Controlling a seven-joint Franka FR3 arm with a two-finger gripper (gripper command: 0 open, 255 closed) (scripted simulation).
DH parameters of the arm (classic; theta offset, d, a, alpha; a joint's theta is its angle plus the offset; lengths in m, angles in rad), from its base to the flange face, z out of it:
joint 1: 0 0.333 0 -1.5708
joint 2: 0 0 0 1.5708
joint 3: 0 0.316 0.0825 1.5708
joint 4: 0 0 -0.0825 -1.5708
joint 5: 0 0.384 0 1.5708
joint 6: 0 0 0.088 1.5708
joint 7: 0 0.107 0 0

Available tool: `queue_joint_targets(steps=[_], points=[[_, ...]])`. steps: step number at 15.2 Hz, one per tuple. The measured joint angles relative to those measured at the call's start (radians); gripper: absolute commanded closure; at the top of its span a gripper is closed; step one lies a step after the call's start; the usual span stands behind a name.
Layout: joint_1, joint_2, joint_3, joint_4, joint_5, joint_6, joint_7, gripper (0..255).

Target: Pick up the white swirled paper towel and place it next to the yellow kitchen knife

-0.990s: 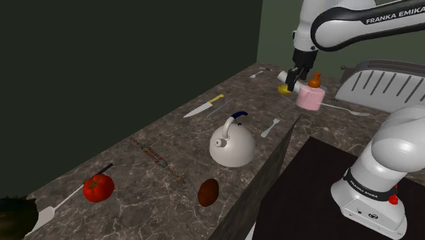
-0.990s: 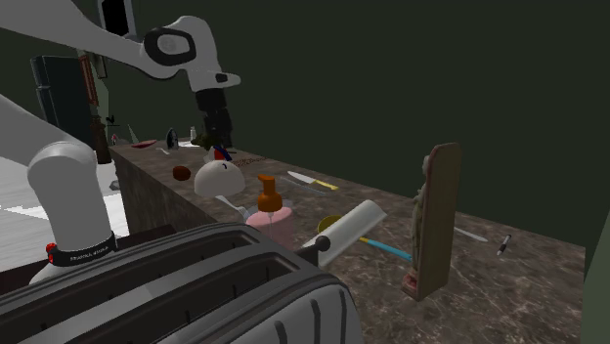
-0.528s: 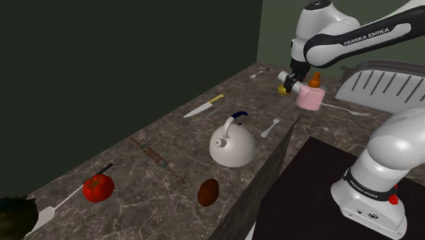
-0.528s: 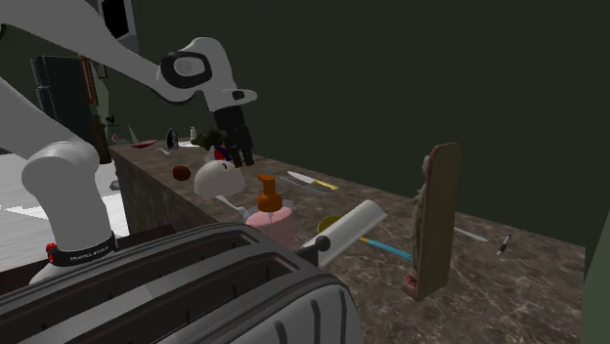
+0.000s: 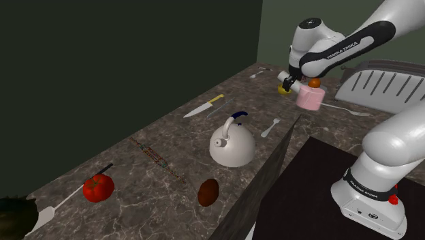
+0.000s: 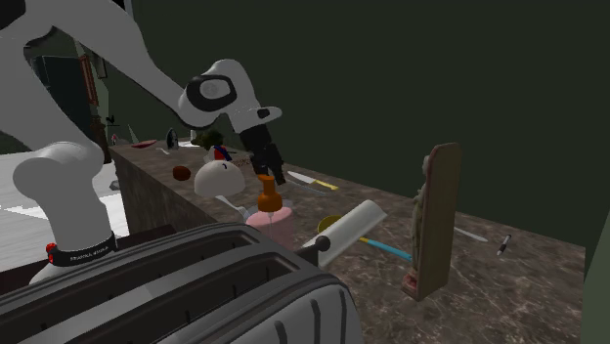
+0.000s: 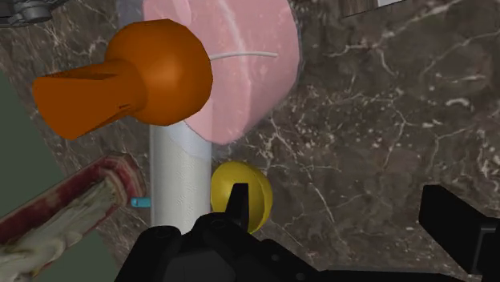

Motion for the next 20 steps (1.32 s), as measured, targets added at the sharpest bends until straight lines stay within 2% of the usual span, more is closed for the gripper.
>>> queue_joint_targets(steps=[6,12,20], points=[[-0.105,0.192,-0.023,0.095,-0.197,0.172,0.117,0],[-0.173,0.379,-0.061,0.245,-0.401,0.284,0.266,0],[-0.193,0.532,-0.098,0.352,-0.509,0.360,0.359,0]])
